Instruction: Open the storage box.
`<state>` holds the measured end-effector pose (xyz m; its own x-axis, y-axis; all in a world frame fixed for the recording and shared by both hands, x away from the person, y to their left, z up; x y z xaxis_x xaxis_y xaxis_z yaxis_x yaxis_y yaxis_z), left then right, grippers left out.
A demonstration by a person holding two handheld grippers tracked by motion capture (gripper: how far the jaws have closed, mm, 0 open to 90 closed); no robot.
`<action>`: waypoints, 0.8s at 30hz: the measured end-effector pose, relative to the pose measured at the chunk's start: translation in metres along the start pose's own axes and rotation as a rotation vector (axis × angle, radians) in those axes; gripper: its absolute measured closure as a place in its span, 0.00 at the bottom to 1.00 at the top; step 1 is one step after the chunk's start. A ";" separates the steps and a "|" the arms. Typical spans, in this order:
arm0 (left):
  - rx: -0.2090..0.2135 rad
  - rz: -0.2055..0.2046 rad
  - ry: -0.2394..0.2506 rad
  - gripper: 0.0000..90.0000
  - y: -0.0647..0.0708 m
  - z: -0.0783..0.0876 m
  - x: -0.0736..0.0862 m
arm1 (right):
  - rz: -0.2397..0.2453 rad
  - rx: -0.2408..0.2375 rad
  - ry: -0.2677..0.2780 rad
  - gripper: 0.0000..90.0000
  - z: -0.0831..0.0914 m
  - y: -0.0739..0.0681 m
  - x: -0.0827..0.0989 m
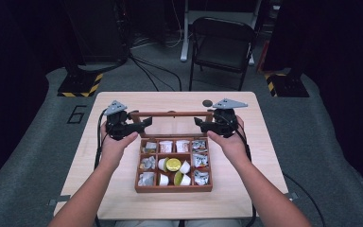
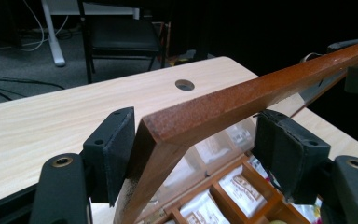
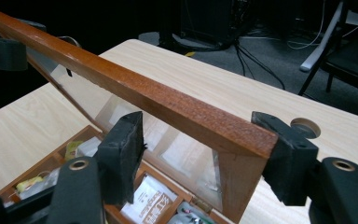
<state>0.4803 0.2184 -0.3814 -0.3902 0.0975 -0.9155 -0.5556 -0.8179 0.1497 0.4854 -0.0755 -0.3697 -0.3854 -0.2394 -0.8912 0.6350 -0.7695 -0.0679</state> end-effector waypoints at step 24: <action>-0.039 -0.006 -0.058 0.33 -0.011 -0.026 0.014 | -0.029 0.002 0.016 0.39 -0.026 0.015 0.019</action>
<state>0.4994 0.2139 -0.4059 -0.4293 0.1338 -0.8932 -0.5296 -0.8384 0.1289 0.5050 -0.0769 -0.3996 -0.3927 -0.2080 -0.8958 0.6227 -0.7769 -0.0927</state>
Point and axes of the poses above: each handheld gripper's, and its own axes: z roughly backward along the jaws, x roughly out of its underside, y roughly to its right, the point moved 4 cm from there along -z, roughly forward along the jaws, and after that the axes turned 2 degrees about -x, right-handed, at the moved point
